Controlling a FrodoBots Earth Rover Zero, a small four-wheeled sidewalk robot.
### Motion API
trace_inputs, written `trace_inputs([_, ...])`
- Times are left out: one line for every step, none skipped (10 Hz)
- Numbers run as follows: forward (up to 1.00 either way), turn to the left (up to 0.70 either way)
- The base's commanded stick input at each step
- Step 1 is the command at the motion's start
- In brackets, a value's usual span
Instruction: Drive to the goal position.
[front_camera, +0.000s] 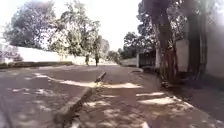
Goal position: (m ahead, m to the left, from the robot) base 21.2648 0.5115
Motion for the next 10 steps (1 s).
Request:
trace_inputs([0.66, 0.0])
trace_inputs([0.66, 0.0])
trace_inputs([0.66, 0.0])
trace_inputs([0.66, 0.0])
trace_inputs([0.66, 0.0])
trace_inputs([0.66, 0.0])
trace_inputs([0.66, 0.0])
trace_inputs([0.66, 0.0])
trace_inputs([0.66, 0.0])
trace_inputs([0.66, 0.0])
